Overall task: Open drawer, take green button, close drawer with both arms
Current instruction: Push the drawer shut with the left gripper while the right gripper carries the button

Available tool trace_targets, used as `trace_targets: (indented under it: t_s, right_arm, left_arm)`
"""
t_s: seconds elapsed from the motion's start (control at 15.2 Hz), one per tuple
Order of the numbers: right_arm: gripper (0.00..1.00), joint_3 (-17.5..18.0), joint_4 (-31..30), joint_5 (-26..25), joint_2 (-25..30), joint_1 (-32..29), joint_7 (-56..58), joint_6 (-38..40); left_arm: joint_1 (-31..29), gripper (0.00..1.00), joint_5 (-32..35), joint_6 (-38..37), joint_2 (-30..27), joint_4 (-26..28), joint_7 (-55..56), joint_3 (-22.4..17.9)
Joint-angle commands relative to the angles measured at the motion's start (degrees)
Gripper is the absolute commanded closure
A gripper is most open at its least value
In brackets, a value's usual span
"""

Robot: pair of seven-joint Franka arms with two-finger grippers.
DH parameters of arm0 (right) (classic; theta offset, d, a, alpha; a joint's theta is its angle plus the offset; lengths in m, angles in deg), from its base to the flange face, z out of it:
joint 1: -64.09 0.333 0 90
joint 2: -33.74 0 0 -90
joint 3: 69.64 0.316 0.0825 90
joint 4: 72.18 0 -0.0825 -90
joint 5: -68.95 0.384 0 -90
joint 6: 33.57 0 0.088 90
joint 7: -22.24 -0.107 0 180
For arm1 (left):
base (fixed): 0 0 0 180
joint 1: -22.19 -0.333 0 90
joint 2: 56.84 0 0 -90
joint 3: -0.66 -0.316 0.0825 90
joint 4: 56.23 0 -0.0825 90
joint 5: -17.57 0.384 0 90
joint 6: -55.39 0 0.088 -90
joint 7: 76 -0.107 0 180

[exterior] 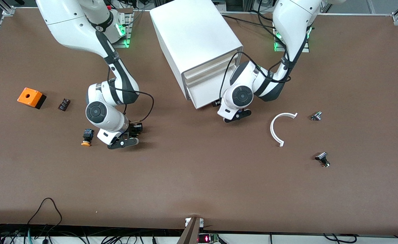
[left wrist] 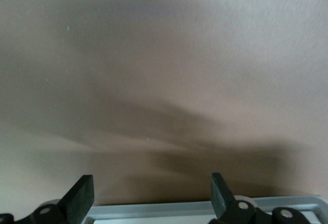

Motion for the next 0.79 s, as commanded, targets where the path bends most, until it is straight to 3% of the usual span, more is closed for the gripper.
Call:
trace_targets:
  t_s: [0.0,0.52,0.72]
  right_arm:
    - [0.01,0.5,1.7,0.7,1.8,-2.3,0.6,0.4]
    - [0.01,-1.8,4.5,0.2,12.8,-3.1,1.0,5.5]
    - [0.01,-4.3,4.5,-0.4,18.0,-3.0,1.3,10.0]
  left_arm:
    - [-1.1,0.00,-3.8,-2.3,-1.7,1.6,-3.6,1.5]
    - [-0.9,0.00,-5.6,-3.5,-0.5,2.1,-5.8,4.0]
    - [-0.6,0.00,-7.8,-3.5,-0.4,2.5,-6.0,4.8]
